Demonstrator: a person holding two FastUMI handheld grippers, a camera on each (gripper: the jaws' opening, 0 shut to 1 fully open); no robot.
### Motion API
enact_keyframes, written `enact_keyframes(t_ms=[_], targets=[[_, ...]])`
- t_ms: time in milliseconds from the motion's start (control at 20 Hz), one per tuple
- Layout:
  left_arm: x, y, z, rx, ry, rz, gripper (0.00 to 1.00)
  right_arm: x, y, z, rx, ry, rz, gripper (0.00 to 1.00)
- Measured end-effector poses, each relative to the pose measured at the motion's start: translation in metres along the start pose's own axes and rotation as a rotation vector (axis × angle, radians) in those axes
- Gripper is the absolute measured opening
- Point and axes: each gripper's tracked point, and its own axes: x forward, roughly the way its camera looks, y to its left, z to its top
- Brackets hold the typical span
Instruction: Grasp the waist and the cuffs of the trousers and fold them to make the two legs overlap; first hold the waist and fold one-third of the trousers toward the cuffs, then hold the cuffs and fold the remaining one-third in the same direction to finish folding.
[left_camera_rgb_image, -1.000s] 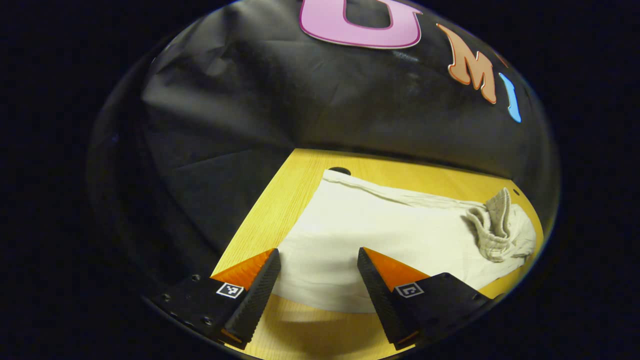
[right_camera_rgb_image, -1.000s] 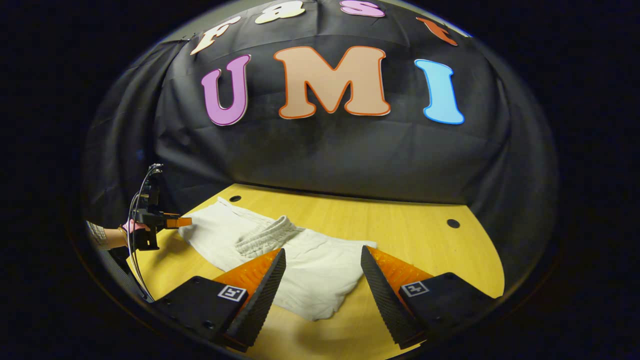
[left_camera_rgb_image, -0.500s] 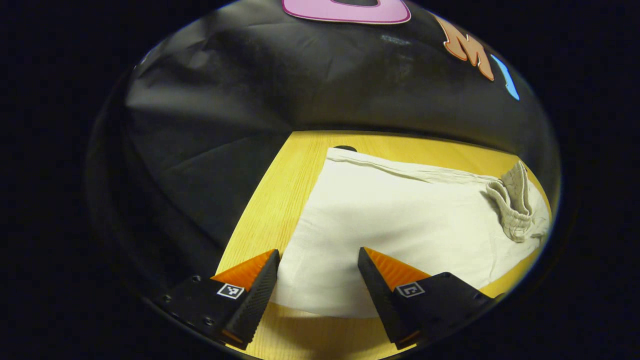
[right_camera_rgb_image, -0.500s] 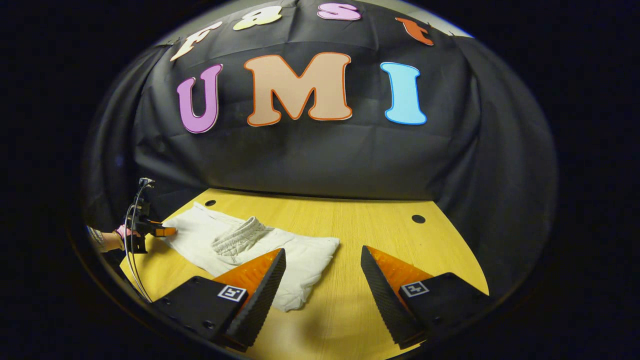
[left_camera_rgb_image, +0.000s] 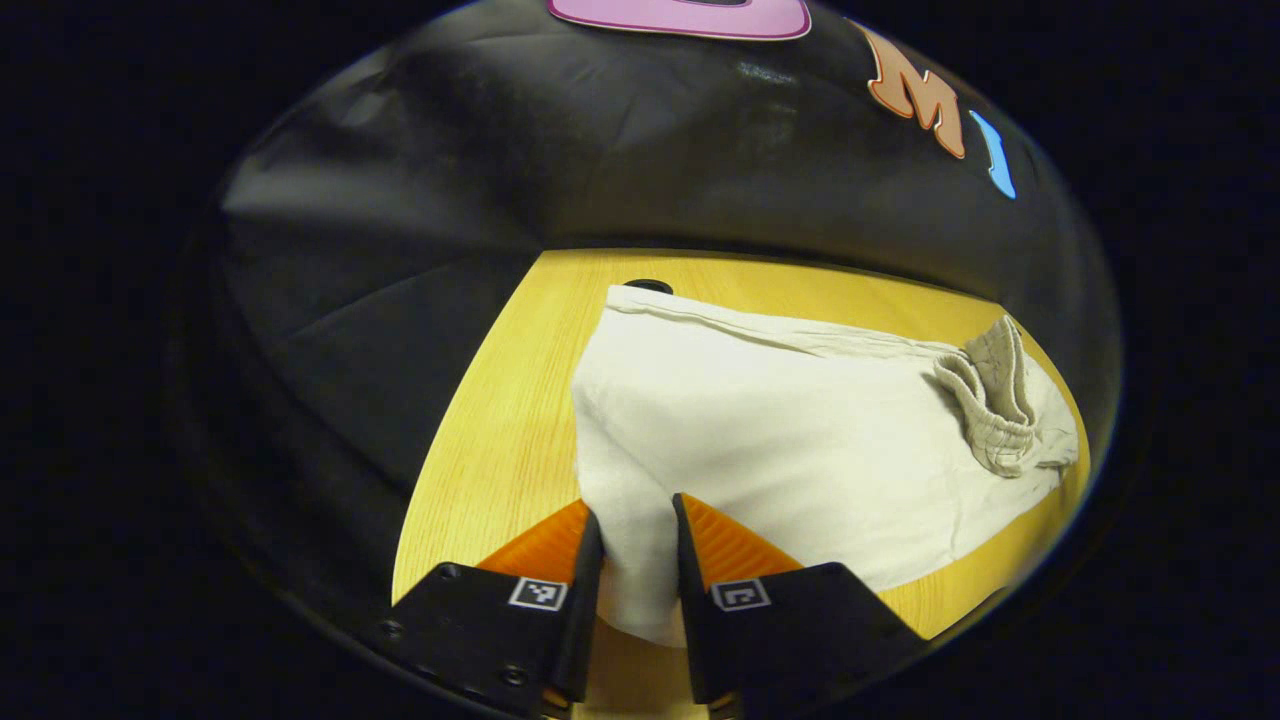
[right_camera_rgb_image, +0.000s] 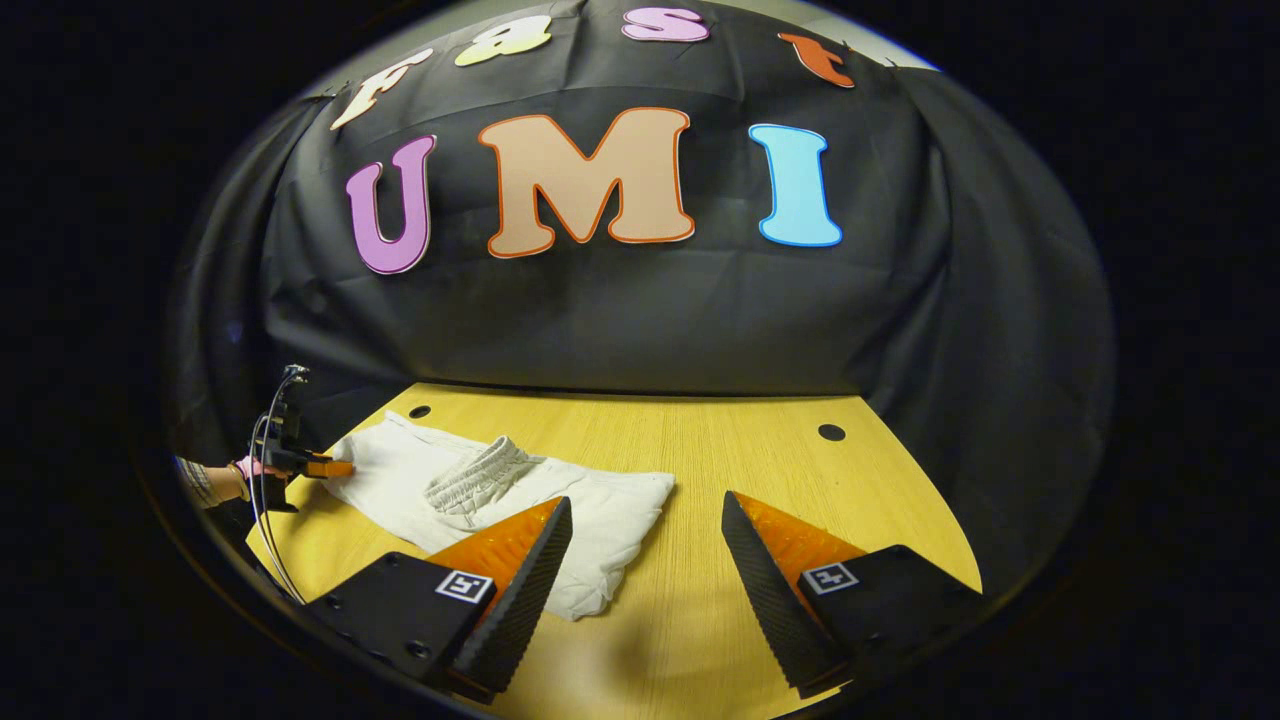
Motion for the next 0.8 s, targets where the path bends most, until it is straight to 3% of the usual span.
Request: enact_keyframes(t_ms=[150, 250, 500, 750, 800], targets=[[-0.001, -0.005, 0.002, -0.011, -0.002, -0.017, 0.10, -0.006, -0.003, -0.001, -0.001, -0.002, -0.017, 0.91], [-0.002, -0.005, 0.003, -0.026, -0.002, -0.004, 0.02, -0.010, -0.006, 0.001, 0.003, -0.007, -0.029, 0.92], [-0.018, -0.028, 0.025, -0.069, -0.065, -0.046, 0.00, -0.015, -0.011, 0.002, 0.008, -0.015, -0.051, 0.92], [-0.046, -0.093, 0.068, -0.069, -0.157, -0.170, 0.00, -0.020, -0.019, 0.006, 0.044, -0.020, -0.062, 0.92], [-0.049, -0.108, 0.075, -0.060, -0.165, -0.200, 0.00, -0.022, -0.020, 0.007, 0.056, -0.024, -0.058, 0.96]])
